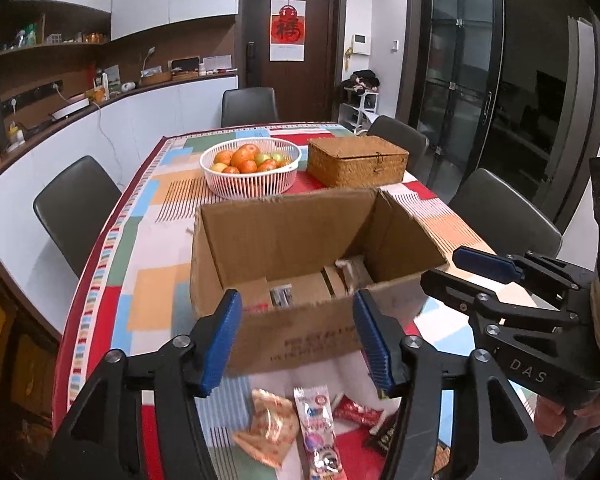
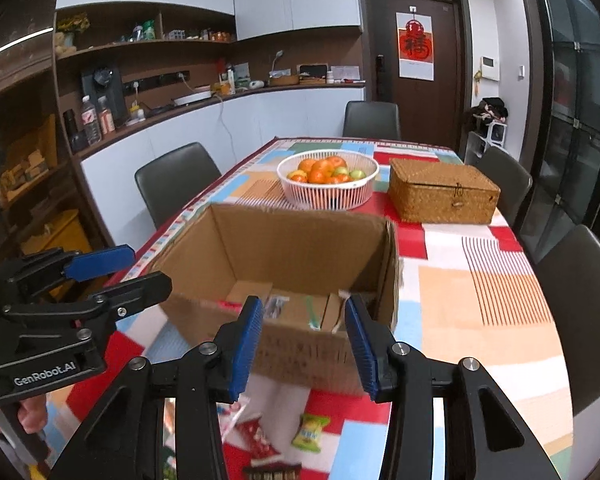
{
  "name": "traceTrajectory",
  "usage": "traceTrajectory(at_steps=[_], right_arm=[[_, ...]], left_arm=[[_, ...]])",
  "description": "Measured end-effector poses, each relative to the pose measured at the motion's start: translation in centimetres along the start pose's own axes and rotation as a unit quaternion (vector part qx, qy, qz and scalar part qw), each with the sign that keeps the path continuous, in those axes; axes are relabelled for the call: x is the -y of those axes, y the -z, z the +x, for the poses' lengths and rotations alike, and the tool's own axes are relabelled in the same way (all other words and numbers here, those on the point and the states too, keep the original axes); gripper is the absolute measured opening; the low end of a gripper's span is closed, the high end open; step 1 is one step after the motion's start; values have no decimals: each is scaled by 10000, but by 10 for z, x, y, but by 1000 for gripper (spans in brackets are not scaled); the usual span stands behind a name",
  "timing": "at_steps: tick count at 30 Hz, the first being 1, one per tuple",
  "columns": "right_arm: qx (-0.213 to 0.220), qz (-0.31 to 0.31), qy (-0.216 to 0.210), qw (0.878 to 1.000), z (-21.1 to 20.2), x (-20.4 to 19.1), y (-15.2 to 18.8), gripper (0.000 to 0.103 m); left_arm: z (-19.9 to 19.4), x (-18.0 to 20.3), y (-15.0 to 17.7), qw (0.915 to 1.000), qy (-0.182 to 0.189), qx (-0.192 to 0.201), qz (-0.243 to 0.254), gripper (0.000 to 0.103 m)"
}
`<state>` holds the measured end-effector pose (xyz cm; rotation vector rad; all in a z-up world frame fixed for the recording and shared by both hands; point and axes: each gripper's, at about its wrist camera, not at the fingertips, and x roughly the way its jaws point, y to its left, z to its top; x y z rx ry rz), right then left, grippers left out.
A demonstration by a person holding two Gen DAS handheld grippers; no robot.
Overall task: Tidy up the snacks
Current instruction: 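Move both open grippers back down to the remaining snacks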
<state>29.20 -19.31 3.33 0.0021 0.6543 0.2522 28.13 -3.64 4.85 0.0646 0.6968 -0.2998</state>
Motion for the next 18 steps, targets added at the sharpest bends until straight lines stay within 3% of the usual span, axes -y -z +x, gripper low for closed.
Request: traceTrajectory(at_steps=[18], right_arm=[[-870, -85, -176, 9960, -3, -9, 80, 44]], left_arm=[[-6, 12, 92, 9953, 106, -927, -270, 62]])
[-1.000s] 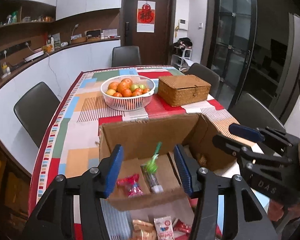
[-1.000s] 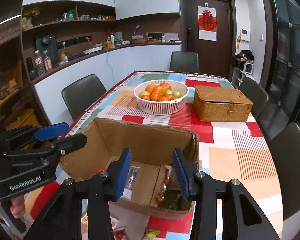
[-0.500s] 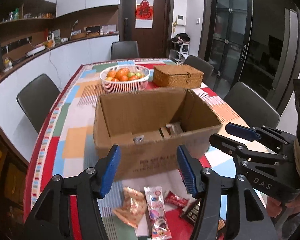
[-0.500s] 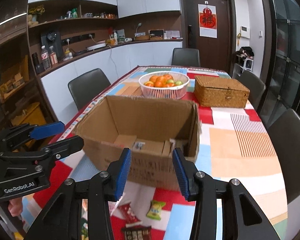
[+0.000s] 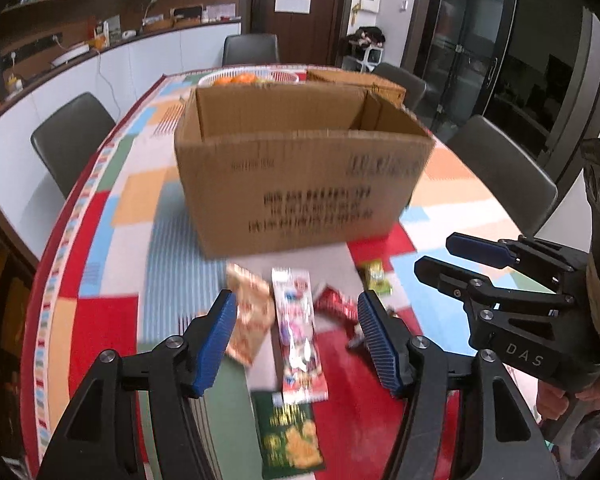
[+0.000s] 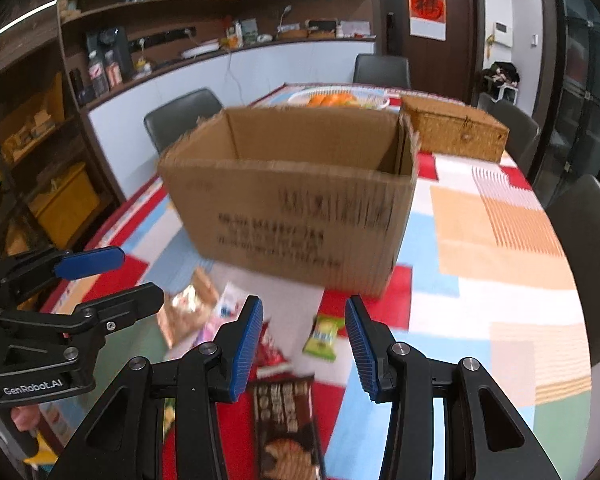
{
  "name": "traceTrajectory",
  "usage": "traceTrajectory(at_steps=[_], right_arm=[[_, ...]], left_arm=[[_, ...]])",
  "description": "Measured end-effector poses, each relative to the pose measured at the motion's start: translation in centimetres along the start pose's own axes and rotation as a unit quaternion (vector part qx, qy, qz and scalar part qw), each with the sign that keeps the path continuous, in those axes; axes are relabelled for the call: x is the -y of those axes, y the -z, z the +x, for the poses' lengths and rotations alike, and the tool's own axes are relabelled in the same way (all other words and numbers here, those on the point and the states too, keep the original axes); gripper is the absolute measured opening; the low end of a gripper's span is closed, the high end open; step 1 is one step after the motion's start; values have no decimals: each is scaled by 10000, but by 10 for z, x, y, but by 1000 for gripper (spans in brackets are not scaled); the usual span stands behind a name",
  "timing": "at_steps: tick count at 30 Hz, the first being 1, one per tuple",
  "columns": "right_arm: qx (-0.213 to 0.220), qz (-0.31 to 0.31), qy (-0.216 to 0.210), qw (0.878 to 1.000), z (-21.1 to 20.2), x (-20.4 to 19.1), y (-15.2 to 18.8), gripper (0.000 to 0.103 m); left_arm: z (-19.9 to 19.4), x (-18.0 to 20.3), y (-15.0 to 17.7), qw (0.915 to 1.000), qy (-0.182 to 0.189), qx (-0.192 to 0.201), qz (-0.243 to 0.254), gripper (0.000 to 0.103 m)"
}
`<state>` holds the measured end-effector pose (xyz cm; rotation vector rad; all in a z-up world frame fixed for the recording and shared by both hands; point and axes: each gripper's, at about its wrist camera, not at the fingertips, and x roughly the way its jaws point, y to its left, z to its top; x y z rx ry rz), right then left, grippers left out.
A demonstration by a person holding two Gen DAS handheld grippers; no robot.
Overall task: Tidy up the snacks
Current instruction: 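Move both open grippers back down to the remaining snacks, then grasp the green cracker pack with the left gripper while the right grasps the dark biscuit pack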
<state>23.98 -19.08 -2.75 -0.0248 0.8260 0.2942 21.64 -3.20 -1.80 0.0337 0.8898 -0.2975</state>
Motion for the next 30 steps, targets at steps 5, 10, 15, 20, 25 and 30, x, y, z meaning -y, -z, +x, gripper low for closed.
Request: traceTrajectory(at_steps=[5, 10, 15, 20, 25, 30], right_arm=[[-355, -50, -174, 9992, 4, -12, 25, 44], [-716, -103, -247, 9971, 7, -20, 47, 44], [-1045, -140, -255, 9941, 12, -23, 62, 50], [-1269, -170, -160, 9916, 17, -24, 77, 51], [-1412, -173, -47, 9898, 24, -23, 86, 51], [-1492, -146, -54, 9887, 31, -21, 87, 51]], left_arm=[[0, -1, 29, 9995, 28, -301, -118, 62], [6, -2, 56, 9975, 107, -659, -225, 62], [15, -3, 79, 9945, 96, -1003, -282, 62], [26, -2, 94, 9912, 35, -1294, -268, 62], [36, -5, 97, 9893, -85, -1423, -317, 62], [46, -8, 98, 9879, -187, -1499, -365, 62]])
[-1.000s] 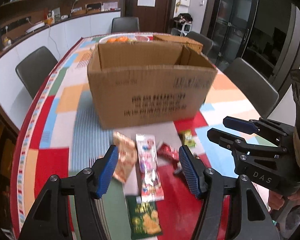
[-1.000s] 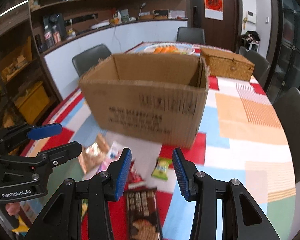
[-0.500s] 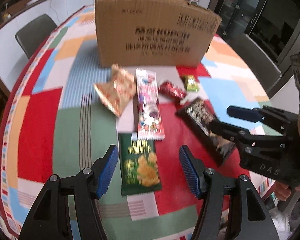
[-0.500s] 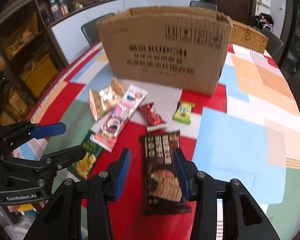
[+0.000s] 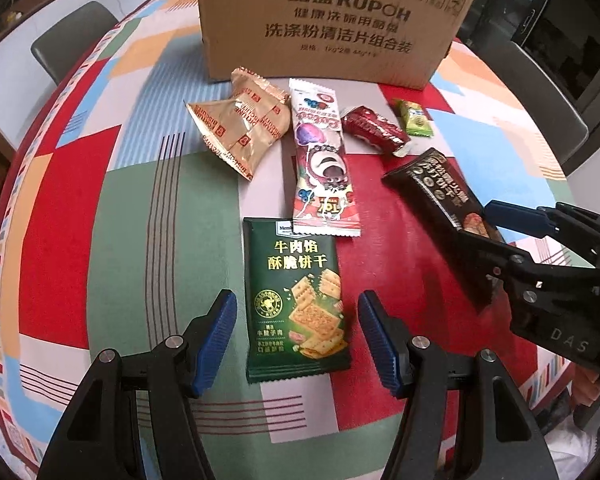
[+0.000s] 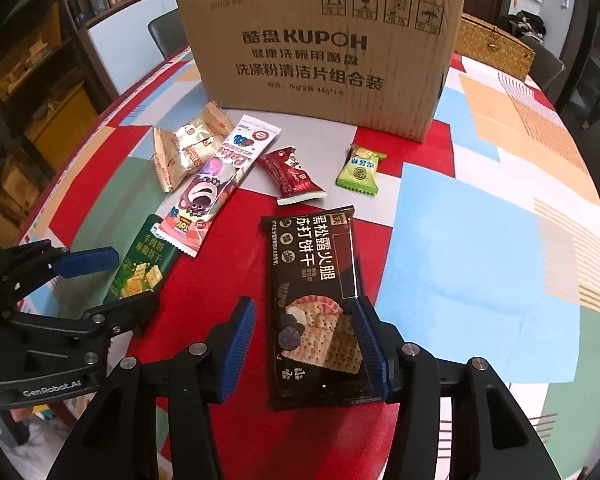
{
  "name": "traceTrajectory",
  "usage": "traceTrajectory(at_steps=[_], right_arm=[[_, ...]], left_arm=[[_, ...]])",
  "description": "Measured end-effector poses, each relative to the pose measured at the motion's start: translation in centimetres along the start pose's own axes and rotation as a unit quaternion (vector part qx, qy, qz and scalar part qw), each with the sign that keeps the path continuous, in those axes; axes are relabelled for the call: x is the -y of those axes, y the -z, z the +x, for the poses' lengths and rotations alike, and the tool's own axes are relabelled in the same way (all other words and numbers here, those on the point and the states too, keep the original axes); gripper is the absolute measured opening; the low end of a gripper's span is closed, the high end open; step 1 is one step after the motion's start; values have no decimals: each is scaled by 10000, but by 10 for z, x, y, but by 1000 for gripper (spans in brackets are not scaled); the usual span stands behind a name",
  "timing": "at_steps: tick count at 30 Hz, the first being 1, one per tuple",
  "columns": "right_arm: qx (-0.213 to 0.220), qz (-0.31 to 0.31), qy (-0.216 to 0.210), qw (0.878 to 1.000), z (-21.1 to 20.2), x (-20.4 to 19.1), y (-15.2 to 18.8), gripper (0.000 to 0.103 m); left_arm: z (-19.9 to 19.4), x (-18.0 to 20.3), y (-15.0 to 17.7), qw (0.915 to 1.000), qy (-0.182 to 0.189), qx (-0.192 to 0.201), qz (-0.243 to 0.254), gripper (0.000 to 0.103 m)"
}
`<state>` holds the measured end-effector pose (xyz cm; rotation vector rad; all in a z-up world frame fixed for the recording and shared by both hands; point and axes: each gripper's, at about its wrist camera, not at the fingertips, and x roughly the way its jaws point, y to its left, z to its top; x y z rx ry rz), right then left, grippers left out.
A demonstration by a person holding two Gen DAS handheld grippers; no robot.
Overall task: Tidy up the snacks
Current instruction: 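Grasp the green cracker pack with the left gripper while the right grasps the dark biscuit pack, then carry the green pack into the box with the left gripper while the right drops the dark pack in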
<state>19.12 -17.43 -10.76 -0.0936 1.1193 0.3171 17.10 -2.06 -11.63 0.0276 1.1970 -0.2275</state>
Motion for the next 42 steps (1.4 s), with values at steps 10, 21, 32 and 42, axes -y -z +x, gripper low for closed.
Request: traceTrajectory(at_steps=[10, 21, 32, 42], right_arm=[[56, 0, 52, 10000, 8, 1, -10, 51], [9, 66, 199, 9998, 21, 4, -12, 55], [45, 101, 136, 9998, 22, 1, -8, 51], [216, 156, 22, 9996, -1, -9, -1, 51]], left_arm=[[5, 2, -5, 9995, -287, 121, 109, 57], [4, 1, -4, 9993, -304, 202, 89, 44], [1, -5, -2, 9996, -117, 245, -36, 43], [-23, -3, 4, 9988, -20, 487, -53, 43]])
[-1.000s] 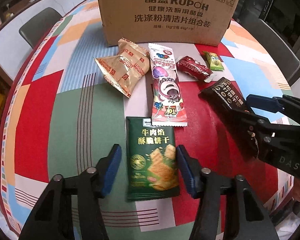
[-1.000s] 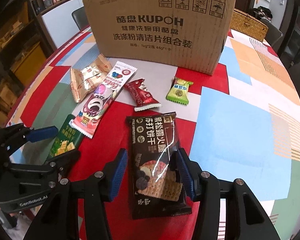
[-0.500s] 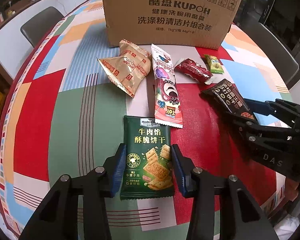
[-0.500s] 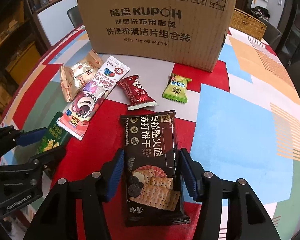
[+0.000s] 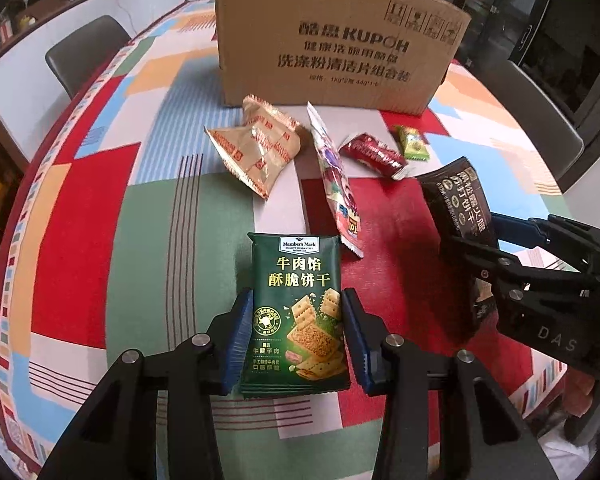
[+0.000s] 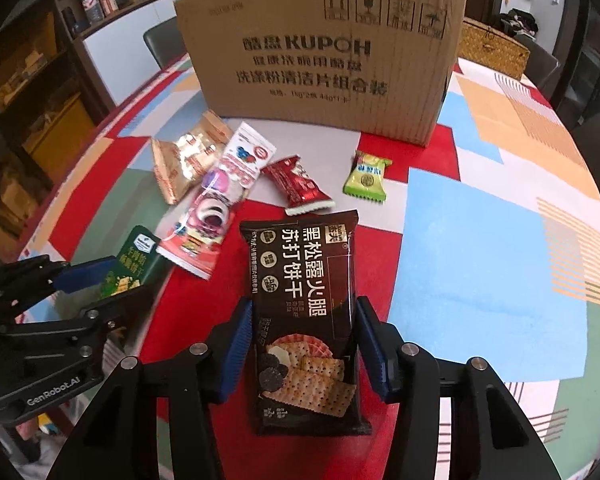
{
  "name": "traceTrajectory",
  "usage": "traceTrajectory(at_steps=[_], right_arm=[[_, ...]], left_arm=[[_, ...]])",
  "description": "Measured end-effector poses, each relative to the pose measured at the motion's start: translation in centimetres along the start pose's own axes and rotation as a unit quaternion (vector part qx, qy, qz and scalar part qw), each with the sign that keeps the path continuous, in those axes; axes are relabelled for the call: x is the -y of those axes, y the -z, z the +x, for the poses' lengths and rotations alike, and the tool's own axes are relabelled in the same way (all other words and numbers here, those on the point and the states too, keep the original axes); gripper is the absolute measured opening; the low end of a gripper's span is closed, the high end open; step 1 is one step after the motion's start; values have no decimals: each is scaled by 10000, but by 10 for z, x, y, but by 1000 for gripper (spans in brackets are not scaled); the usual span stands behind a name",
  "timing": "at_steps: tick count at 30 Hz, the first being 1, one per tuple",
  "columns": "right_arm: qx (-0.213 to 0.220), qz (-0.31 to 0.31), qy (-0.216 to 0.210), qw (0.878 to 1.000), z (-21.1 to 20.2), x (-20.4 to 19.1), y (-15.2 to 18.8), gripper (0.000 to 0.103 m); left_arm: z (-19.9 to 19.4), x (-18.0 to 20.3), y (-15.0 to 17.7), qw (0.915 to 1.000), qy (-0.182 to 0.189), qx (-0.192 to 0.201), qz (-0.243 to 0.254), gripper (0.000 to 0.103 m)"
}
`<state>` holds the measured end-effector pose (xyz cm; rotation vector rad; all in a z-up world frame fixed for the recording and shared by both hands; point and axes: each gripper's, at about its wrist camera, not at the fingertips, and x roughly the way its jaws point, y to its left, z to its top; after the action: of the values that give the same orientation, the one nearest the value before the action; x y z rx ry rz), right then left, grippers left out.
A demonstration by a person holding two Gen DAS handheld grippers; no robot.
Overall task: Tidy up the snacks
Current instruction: 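Carry the green pack into the box with the left gripper while the right drops the dark pack in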
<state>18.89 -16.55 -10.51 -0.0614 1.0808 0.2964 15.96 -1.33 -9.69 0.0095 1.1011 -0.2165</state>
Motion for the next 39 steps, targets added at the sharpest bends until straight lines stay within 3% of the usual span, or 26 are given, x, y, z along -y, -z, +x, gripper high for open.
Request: traceTrajectory(at_steps=[26, 39], right_arm=[[1159, 101, -104, 9932, -69, 3, -35, 48], [1958, 125, -50, 9806, -103, 15, -85, 48]], left_arm=[[-77, 12, -52, 9908, 163, 1324, 231, 43], [-114, 14, -105, 9751, 110, 2190, 333, 43]])
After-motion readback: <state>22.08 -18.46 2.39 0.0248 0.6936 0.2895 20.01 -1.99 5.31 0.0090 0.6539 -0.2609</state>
